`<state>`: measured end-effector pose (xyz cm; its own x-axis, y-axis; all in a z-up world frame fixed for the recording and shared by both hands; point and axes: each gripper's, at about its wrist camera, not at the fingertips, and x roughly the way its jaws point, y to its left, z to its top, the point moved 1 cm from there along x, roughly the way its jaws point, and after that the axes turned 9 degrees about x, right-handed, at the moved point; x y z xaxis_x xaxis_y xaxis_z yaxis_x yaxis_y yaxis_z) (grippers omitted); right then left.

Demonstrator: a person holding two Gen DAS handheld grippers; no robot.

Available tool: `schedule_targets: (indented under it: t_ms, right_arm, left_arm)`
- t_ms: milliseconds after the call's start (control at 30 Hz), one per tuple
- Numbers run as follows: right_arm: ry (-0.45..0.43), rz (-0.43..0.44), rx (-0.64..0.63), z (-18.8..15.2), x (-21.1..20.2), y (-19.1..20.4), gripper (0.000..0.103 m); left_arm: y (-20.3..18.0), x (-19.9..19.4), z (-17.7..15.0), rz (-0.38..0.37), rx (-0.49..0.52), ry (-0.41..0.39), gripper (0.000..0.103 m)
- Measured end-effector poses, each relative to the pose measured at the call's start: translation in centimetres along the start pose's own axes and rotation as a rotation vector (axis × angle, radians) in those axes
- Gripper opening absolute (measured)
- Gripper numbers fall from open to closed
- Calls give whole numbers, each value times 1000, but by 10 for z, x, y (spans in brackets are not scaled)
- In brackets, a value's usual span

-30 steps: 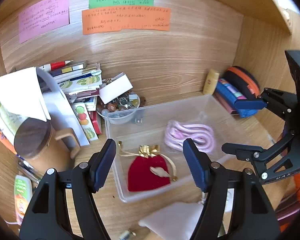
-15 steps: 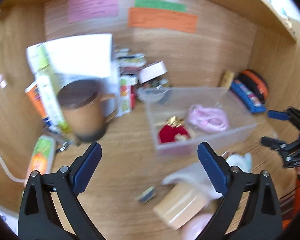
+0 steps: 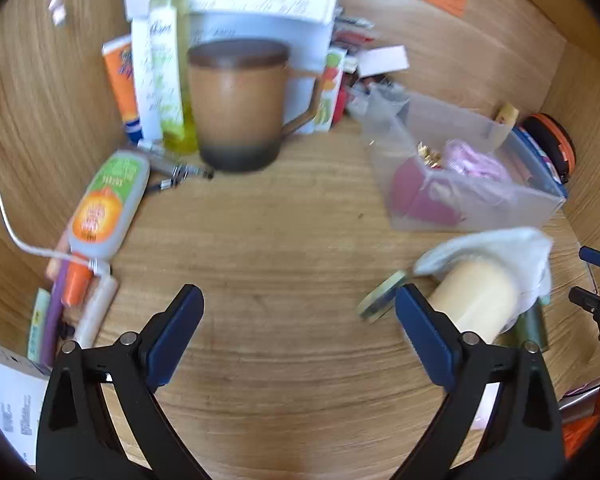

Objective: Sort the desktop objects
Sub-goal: 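Withdraw both grippers from the clear box toward the desk, then grasp the small green soap bar with the left gripper while the right grasps the mint tube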

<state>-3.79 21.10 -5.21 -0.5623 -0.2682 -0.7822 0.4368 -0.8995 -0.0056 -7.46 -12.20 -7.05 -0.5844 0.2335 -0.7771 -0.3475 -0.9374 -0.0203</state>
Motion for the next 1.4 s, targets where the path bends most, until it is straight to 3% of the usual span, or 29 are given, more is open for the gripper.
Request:
schedule_targets:
  t_ms: [267, 500, 633, 1000, 1167, 1233, 1400]
  right_arm:
    - [38, 2, -48, -2, 8, 11, 84]
    - [78, -2, -37, -4, 17, 7, 84]
    - [103, -6, -33, -6, 24, 3, 84]
    - [150, 12, -34, -1, 39, -2, 84]
    - [154, 9, -41, 3, 41, -2, 84]
    - [148, 8, -44, 4, 41, -2, 84]
    - [136, 15, -41, 6, 44, -5, 84]
  left_arm:
    - [-9, 5, -10, -35, 60, 31, 98]
    - [-21, 22, -3, 5, 137, 71, 97]
    - [-22, 29, -1, -42, 138, 82, 83]
    - [-30, 33, 12, -90, 170, 61, 65]
    - [-31, 36, 17, -71, 192, 51, 63]
    - [-29, 39, 18, -53, 202, 62, 54]
    - [-27, 42, 18, -65, 201, 75, 49]
